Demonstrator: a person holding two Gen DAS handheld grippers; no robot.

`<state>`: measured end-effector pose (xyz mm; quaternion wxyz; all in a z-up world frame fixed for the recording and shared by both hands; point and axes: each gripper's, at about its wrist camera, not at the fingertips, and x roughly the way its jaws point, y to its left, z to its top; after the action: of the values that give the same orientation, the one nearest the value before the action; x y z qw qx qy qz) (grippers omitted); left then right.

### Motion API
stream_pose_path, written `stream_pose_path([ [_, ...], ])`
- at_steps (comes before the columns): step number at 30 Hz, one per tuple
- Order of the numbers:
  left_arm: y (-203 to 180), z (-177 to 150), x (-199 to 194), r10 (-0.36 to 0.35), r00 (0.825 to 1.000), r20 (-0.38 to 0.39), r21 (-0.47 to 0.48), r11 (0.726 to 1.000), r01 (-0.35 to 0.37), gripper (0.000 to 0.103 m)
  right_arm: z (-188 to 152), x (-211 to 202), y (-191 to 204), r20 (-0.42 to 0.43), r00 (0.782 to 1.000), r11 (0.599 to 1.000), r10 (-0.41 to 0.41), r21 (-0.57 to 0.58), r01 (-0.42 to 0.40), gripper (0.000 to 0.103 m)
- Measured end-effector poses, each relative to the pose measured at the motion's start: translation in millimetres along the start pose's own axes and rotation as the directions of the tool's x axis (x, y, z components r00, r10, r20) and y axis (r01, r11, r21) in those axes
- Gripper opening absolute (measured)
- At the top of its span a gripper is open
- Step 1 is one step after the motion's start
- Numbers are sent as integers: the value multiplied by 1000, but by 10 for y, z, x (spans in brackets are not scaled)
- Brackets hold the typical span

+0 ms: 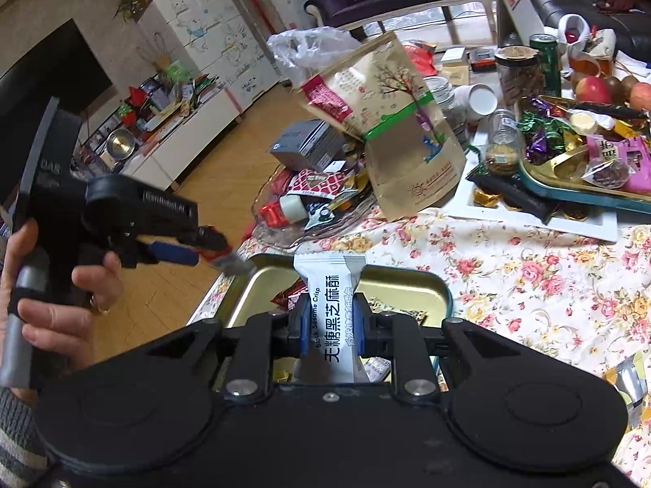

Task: Organize snacks
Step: 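Drop the wafer packet on the second tray with left while right carries the sesame packet, then lower the white sesame packet onto the second tray and open the right gripper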

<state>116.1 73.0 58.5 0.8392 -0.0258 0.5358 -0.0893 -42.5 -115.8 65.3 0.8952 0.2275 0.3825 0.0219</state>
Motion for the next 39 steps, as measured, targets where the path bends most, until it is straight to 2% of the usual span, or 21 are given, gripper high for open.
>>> stream_pose_path([
  [7, 14, -25, 91, 43, 998, -36, -3, 999, -43, 48, -9, 25, 20, 0, 1000, 1000, 14, 1, -14, 22],
  [13, 102, -28, 208, 36, 993, -111, -74, 996, -44, 48, -11, 86, 54, -9, 1000, 1000, 11, 1, -11, 22],
  [16, 119, -35, 219, 45, 992, -120, -85, 995, -55, 47, -14, 115, 109, -11, 1000, 1000, 25, -12, -25, 23],
  [24, 68, -48, 200, 50, 992, -116, -51, 997, -56, 47, -20, 115, 280, 9, 999, 995, 52, -84, -51, 35],
  [39, -298, -116, 126, 33, 993, -111, 35, 999, -29, 47, -7, -20, 183, 13, 1000, 998, -18, -59, 19, 35],
])
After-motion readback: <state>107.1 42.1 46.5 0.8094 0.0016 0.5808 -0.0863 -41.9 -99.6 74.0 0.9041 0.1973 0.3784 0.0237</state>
